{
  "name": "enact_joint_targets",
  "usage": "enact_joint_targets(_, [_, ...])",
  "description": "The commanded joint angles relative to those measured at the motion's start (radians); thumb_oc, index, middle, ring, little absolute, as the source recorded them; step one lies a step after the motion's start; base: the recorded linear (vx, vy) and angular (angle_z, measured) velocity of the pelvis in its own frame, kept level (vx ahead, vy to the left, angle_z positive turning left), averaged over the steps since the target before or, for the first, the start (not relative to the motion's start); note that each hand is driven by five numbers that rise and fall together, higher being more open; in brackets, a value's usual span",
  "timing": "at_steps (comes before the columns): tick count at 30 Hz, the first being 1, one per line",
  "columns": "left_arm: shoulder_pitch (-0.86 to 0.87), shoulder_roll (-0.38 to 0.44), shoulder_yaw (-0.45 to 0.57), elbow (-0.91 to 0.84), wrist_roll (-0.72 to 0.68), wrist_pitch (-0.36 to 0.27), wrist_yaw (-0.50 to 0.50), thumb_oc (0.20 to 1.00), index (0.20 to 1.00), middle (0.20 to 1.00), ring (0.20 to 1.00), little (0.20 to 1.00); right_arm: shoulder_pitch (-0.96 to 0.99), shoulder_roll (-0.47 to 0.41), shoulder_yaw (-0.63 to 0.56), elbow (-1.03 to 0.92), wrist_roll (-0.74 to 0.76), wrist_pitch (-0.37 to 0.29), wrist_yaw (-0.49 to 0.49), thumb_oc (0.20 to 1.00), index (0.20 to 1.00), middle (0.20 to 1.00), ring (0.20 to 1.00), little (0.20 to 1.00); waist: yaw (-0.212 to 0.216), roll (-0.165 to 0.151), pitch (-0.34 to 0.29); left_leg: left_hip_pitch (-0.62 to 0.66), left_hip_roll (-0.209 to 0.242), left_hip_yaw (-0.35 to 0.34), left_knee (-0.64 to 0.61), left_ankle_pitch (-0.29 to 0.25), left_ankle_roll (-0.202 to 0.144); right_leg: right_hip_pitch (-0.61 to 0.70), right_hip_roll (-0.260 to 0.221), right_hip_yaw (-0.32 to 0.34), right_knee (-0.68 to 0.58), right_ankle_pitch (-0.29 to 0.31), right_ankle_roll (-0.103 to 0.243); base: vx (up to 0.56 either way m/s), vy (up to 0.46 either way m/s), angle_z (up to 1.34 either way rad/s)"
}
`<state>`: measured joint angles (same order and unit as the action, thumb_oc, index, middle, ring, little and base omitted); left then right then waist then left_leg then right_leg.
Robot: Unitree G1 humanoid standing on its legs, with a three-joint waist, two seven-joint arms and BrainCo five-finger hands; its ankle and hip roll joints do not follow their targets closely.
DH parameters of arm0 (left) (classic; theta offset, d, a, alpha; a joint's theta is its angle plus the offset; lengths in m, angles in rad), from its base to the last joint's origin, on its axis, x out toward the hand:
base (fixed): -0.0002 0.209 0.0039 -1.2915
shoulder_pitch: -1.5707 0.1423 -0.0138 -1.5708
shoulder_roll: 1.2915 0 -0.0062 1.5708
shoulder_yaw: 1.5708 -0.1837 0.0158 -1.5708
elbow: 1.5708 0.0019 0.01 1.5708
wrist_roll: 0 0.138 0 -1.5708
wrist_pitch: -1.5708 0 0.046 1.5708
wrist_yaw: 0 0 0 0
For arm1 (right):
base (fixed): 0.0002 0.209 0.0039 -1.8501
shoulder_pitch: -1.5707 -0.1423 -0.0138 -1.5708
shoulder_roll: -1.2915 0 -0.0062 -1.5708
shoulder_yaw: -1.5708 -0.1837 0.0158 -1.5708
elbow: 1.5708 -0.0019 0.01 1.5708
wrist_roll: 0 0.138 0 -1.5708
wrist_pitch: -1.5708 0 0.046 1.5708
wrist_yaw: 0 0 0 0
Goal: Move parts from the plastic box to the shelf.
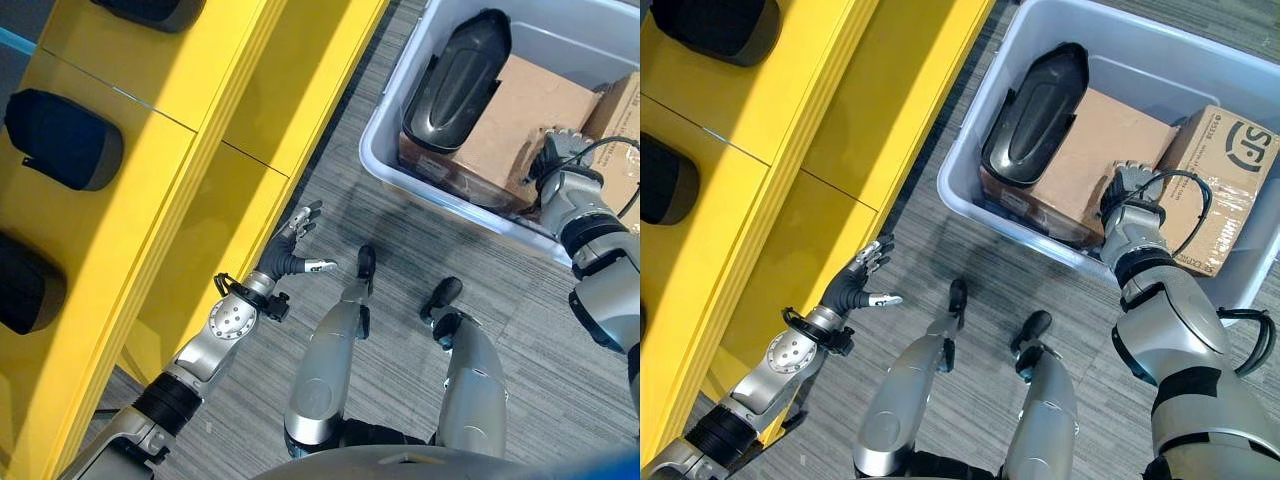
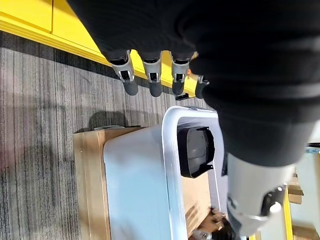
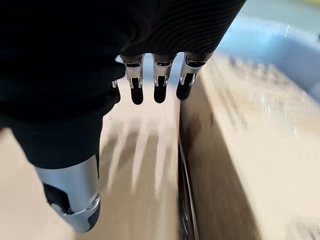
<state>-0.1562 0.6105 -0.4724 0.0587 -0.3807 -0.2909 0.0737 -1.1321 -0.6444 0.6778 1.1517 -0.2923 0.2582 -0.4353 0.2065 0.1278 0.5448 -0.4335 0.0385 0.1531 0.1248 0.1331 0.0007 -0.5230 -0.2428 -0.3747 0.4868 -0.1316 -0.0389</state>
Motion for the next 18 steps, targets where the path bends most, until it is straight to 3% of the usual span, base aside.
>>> enact_joint_targets(1, [0.032,-0.023,-0.028,-0.111,0.01,-0.049,0.052,1.0,1.0,1.0,1.0,1.0,-0.031,-0.044,-0.05,-0.058,0.174,-0.156,-0.312,1.0,1.0,1.0,1.0,1.0,-0.005,0.016,-0.025,-0.028,0.074,-0.037,0.077,-0.13,-0.039,0.053,-0.005,0.061,-0.094,0.03,0.11,0.0,0.088,-0.09])
enact_joint_targets(6, [0.013,-0.06,-0.038,-0.119,-0.004,-0.038,0.106,1.0,1.0,1.0,1.0,1.0,0.02,-0.04,-0.196,-0.292,0.074,-0.319,-0.427,1.0,1.0,1.0,1.0,1.0,-0.042,0.024,-0.025,-0.063,0.06,-0.021,0.114,-0.149,-0.036,0.007,-0.008,0.086,-0.07,0.018,0.105,0.0,0.105,-0.12])
enact_joint_targets(9, [-0.005,-0.072,-0.043,-0.11,-0.022,-0.033,0.123,1.0,1.0,1.0,1.0,1.0,0.046,-0.048,-0.213,-0.445,0.0,-0.309,-0.37,1.0,1.0,1.0,1.0,1.0,-0.061,0.027,-0.025,-0.1,0.055,-0.013,0.156,-0.167,-0.034,-0.036,-0.01,0.104,-0.038,0.006,0.101,0.0,0.076,-0.19])
enact_joint_targets(14, [-0.026,-0.073,-0.048,-0.076,-0.04,-0.048,0.123,1.0,1.0,1.0,1.0,1.0,0.038,-0.059,-0.143,-0.573,-0.144,-0.269,-0.27,1.0,1.0,1.0,1.0,1.0,-0.072,0.025,-0.025,-0.17,0.051,-0.01,0.225,-0.191,-0.032,-0.104,-0.013,0.123,0.013,-0.008,0.096,0.0,0.015,-0.02])
enact_joint_targets(18, [-0.036,-0.06,-0.046,-0.04,-0.055,-0.059,0.108,1.0,1.0,1.0,1.0,1.0,-0.041,-0.07,0.013,-0.505,-0.251,-0.199,-0.142,1.0,1.0,1.0,1.0,1.0,-0.05,0.025,-0.025,-0.25,0.053,-0.023,0.282,-0.205,-0.027,-0.169,-0.023,0.121,0.065,-0.021,0.09,-0.02,-0.055,0.07])
